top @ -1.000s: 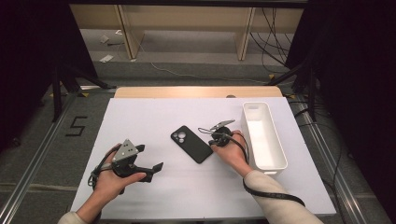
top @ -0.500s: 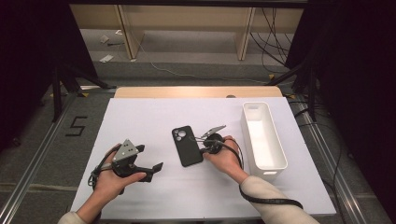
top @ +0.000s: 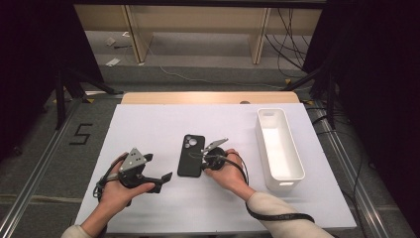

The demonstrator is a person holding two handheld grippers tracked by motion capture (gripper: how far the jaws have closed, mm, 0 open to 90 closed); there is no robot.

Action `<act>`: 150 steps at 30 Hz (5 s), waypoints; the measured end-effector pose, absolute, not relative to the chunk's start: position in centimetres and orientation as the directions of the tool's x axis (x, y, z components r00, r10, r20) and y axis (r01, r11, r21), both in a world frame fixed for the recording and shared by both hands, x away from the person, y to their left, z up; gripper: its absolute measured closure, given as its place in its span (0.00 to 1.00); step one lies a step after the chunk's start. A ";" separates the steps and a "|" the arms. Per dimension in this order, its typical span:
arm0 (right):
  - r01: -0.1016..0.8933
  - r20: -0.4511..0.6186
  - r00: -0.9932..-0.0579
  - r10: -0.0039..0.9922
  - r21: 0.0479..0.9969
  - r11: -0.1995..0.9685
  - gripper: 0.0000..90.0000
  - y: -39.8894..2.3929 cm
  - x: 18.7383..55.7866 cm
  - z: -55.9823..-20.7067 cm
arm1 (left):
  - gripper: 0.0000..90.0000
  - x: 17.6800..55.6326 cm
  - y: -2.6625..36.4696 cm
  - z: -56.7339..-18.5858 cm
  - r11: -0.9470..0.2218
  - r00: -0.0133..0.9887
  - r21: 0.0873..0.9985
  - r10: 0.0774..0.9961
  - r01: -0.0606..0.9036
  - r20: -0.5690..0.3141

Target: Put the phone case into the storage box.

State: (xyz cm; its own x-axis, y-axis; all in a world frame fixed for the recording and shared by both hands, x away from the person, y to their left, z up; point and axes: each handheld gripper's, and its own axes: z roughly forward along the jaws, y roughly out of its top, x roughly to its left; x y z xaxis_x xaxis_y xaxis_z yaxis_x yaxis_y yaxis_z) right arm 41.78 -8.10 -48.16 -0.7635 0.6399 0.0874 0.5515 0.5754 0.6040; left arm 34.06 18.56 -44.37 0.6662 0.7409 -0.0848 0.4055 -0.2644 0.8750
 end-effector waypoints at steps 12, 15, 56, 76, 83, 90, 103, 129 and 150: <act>0.510 0.112 -0.800 0.589 0.643 0.571 1.00 -5.2 41.1 -48.6 | 0.05 34.1 18.6 -44.4 -0.268 0.664 0.873 0.743 0.408 -0.083; 0.508 0.114 -0.802 0.586 0.647 0.569 1.00 -4.8 41.0 -48.7 | 0.05 34.1 18.6 -44.4 -0.268 0.664 0.873 0.743 0.408 -0.082; 0.335 0.081 -0.840 0.536 0.855 0.396 0.63 -10.8 40.7 -44.1 | 0.03 34.1 18.5 -44.4 -0.277 0.666 0.872 0.742 0.404 -0.073; 0.265 0.093 -0.856 0.509 0.924 0.277 0.25 -15.8 39.0 -41.8 | 0.00 34.1 18.4 -44.3 -0.285 0.664 0.868 0.744 0.406 -0.066; 0.229 0.066 -0.864 0.498 0.935 0.273 0.19 -17.5 38.1 -41.3 | 0.00 34.1 18.4 -44.3 -0.287 0.664 0.868 0.745 0.406 -0.064; 0.216 0.061 -0.865 0.498 0.941 0.260 0.19 -18.8 37.3 -41.1 | 0.00 34.2 18.4 -44.4 -0.293 0.656 0.862 0.753 0.413 -0.058; 0.198 0.049 -0.850 0.524 0.952 0.232 0.20 -22.0 35.7 -40.8 | 0.00 34.3 18.4 -44.4 -0.293 0.657 0.861 0.751 0.417 -0.063; 0.192 0.029 -0.836 0.548 0.950 0.244 0.20 -23.7 34.2 -41.5 | 0.00 38.9 15.1 -45.2 -0.400 0.637 0.768 0.771 0.501 -0.014; 0.193 0.030 -0.832 0.553 0.952 0.237 0.20 -24.3 33.5 -41.6 | 0.00 43.4 11.7 -46.8 -0.465 0.634 0.695 0.773 0.549 0.016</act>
State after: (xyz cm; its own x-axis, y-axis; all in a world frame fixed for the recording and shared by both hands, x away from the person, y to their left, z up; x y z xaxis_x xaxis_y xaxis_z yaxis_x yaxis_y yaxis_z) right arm 33.47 -24.33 -41.64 -0.8324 0.5534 0.0305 0.1925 0.2372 0.9522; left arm 43.44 11.66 -46.80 0.6344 0.7728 0.0164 0.5486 -0.4651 0.6948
